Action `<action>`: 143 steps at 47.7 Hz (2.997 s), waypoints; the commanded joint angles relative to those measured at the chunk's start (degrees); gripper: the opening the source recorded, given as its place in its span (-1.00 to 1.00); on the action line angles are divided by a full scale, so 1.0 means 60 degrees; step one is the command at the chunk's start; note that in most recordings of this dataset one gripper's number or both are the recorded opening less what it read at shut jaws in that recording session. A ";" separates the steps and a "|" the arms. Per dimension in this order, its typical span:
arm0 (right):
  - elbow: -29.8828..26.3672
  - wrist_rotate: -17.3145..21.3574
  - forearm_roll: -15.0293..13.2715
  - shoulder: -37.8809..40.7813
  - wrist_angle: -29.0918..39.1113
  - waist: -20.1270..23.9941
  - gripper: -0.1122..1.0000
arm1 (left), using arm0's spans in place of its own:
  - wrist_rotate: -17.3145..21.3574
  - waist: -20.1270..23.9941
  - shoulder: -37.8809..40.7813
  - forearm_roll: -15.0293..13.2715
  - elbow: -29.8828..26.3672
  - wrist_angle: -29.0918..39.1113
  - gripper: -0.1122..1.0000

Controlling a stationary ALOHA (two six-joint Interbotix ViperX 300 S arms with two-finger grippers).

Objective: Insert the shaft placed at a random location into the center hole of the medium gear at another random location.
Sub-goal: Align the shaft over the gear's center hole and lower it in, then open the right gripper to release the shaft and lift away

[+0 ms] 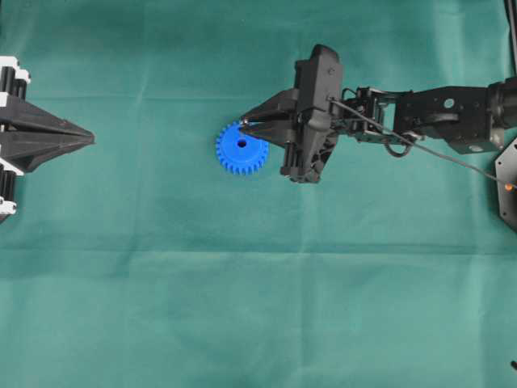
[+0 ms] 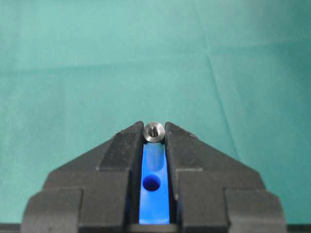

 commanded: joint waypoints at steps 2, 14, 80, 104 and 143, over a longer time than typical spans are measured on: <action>-0.0337 -0.0132 0.0015 -0.0059 0.0015 0.0015 -0.55 | -0.0015 -0.0015 0.0059 0.0029 -0.0176 -0.0044 -0.80; -0.0278 -0.0117 0.0044 0.0044 0.0000 0.0015 -0.55 | -0.0015 0.0000 0.0059 0.0029 -0.0176 -0.0044 -0.80; -0.0469 0.0000 0.0132 0.1509 -0.0352 0.0088 -0.55 | 0.0000 0.0000 0.0059 0.0029 -0.0176 -0.0044 -0.80; -0.0469 0.0000 0.0146 0.1523 -0.0337 0.0088 -0.55 | 0.0000 0.0000 0.0059 0.0029 -0.0176 -0.0044 -0.80; -0.0469 0.0000 0.0146 0.1230 -0.0234 0.0088 0.68 | 0.0000 -0.0015 0.0059 0.0029 -0.0176 -0.0044 -0.80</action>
